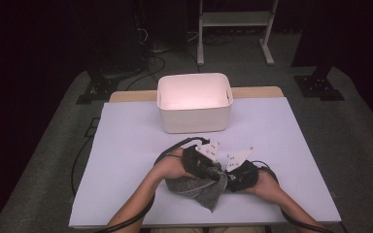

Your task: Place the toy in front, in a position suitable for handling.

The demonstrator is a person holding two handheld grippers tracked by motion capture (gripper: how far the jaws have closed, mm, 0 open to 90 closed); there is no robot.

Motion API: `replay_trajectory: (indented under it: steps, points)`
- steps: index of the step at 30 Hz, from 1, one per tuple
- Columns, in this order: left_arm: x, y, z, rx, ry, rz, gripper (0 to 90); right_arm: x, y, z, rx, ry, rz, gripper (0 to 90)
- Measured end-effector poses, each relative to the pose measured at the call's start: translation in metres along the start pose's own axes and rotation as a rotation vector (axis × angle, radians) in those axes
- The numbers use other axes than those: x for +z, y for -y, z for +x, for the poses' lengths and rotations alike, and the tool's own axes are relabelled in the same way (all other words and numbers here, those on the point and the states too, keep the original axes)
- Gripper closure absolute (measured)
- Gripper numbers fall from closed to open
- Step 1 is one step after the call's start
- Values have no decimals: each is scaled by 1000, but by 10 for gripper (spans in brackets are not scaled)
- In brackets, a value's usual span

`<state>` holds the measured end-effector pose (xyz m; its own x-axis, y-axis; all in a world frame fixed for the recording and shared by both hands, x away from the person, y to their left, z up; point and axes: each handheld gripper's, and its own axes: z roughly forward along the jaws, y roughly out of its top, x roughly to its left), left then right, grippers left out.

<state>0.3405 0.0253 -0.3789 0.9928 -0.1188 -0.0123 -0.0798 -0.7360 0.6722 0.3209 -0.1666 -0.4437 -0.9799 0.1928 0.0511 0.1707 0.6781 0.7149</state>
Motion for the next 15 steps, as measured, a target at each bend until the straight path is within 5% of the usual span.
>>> replay_trajectory:
  steps: [15]
  points:
    - [-53,58,-11,-107,-96,-26,762,0,-2,0,-10,4,21,623]
